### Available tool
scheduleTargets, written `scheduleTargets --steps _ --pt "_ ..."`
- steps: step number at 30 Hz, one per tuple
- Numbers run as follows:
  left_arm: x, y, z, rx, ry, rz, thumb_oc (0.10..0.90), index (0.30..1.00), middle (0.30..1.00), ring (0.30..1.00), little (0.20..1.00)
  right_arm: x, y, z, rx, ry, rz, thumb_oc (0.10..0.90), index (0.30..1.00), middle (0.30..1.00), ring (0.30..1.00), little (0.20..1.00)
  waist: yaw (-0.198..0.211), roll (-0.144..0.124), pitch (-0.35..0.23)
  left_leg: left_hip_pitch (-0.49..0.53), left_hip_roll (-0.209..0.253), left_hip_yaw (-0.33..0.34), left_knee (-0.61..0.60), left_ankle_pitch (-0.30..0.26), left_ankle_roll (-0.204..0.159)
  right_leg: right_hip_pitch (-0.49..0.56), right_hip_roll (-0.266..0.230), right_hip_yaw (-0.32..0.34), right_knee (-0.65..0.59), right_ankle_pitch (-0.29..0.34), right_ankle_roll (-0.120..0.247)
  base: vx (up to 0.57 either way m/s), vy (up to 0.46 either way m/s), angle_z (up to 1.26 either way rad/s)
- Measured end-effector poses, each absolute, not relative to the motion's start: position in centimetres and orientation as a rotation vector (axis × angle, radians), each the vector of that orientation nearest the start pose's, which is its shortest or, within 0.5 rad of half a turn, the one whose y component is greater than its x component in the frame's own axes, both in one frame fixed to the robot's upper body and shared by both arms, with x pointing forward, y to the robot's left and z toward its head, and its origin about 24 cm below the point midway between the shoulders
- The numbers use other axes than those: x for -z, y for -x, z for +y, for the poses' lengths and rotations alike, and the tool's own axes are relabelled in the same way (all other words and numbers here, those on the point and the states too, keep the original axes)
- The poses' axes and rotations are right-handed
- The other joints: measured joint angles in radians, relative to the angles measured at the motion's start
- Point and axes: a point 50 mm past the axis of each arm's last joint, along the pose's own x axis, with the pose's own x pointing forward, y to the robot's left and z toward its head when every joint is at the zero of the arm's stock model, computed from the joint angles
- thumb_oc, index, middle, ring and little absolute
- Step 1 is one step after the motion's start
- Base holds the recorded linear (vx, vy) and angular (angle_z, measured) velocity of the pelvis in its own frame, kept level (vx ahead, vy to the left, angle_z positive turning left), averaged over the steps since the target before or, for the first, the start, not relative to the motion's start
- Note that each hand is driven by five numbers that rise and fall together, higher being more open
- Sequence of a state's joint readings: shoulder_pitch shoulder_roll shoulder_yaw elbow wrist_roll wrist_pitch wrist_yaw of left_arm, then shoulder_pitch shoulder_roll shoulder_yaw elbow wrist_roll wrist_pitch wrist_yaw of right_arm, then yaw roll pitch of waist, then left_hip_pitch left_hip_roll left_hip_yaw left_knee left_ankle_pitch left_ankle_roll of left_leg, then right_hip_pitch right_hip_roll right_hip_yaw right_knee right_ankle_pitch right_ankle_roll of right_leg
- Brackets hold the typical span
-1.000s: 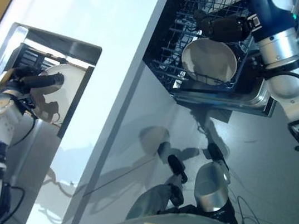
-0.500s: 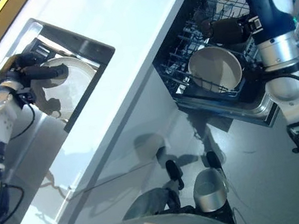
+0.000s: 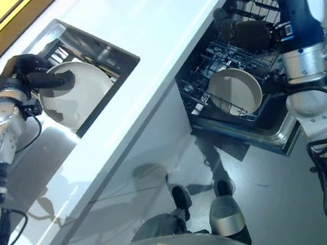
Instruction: Pick up plates and place into dishwasher.
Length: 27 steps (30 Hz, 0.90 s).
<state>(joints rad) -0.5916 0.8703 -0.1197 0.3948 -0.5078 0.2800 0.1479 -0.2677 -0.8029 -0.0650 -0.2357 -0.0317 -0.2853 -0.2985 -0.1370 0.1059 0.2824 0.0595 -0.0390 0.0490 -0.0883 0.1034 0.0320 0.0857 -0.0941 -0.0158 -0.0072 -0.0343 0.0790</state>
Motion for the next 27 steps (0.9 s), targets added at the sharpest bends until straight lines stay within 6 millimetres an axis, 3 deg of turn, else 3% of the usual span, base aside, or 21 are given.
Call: scheduleTargets --steps 11,18,27 --pt "-19.1 -33.1 31.2 -0.291 -0.414 -0.023 0.100 0.300 0.300 0.300 0.200 -24.0 -25.3 -23.1 0.130 0.702 -0.876 0.800 0.900 0.900 0.900 0.900 0.049 -0.021 -0.012 -0.001 0.003 -0.026 0.000 0.003 -0.006 0.027 0.004 -0.027 -0.030 0.008 -0.006 -0.04 -0.060 0.07" --pt "-21.1 -32.4 32.7 -0.327 -0.473 -0.069 0.100 0.300 0.300 0.300 0.200 -24.0 -25.2 -23.2 0.136 0.699 -0.879 0.800 0.900 0.900 0.900 0.900 0.056 -0.052 -0.030 -0.001 0.000 -0.050 0.000 0.004 -0.007 0.048 0.004 -0.049 -0.053 0.013 -0.006 -0.02 -0.037 0.09" --pt "-21.3 -32.3 32.8 -0.313 -0.483 -0.066 0.100 0.300 0.300 0.300 0.200 -24.0 -25.2 -23.2 0.150 0.693 -0.885 0.800 0.900 0.900 0.900 0.900 0.066 -0.058 -0.043 0.000 -0.003 -0.058 0.000 0.005 -0.008 0.058 0.003 -0.048 -0.062 0.013 -0.007 -0.01 -0.012 0.03"
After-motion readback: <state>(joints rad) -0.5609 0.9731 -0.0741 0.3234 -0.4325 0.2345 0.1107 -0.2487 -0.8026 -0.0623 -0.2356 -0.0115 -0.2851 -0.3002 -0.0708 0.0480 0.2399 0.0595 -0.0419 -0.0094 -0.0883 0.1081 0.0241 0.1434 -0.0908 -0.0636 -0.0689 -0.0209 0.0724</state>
